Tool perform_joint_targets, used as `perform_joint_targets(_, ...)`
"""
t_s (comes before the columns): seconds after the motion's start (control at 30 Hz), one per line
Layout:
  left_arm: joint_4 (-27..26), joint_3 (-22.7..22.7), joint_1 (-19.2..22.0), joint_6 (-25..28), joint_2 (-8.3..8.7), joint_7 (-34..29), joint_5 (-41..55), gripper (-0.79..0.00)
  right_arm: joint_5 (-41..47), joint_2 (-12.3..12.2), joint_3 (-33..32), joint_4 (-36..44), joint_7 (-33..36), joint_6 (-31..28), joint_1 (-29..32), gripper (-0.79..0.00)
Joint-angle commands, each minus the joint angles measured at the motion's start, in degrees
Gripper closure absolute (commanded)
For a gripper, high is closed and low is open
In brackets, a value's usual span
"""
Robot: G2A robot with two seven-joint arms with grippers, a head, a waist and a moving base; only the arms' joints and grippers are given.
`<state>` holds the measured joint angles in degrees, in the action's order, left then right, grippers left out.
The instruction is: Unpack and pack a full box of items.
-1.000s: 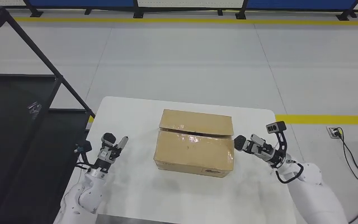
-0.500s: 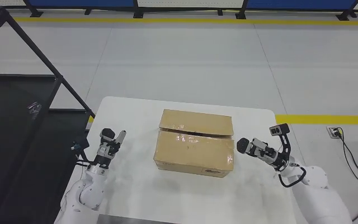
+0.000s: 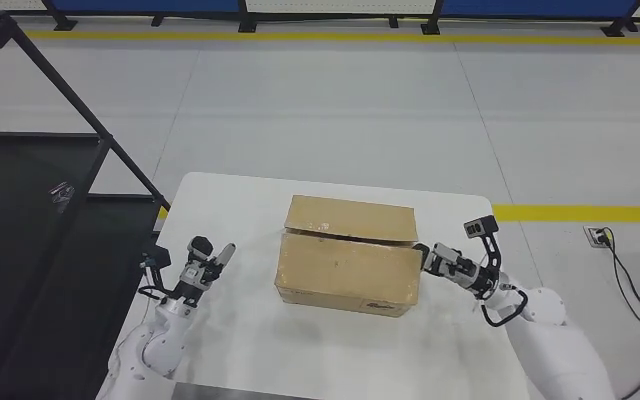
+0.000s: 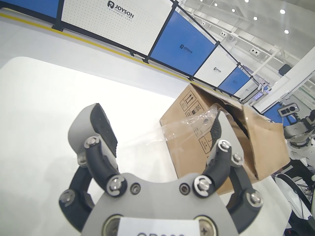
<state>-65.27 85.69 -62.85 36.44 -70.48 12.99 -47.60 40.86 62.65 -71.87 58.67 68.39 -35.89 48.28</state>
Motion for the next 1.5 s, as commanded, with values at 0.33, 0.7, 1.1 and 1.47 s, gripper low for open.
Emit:
perform_joint_targets(0.33,1.42,-1.66,0.88,1.13,0.10,0.07,-3.68,-0.785,8.04,-1.92,-4.63,12.85,10.69,10.66,6.33,-0.785)
perform_joint_targets(0.7,-6.61,-0.38,-3.75,13.70,1.13,-6.64,3.90,-0.785,-1.74,-3.56,-5.46,21.31,14.98,14.95,12.07,-0.785)
perform_joint_targets(1.1,-11.69,-1.31,-7.89,17.49,2.40,-14.99,-2.94,-0.785,0.28,-3.55,0.79,14.65,11.80,11.79,7.45,-0.785)
perform_joint_targets(1.47,-9.35,-3.25,-7.05,15.03,2.45,-11.43,-8.66,-0.785,6.30,-2.29,2.83,7.88,9.56,9.57,3.30,-0.785)
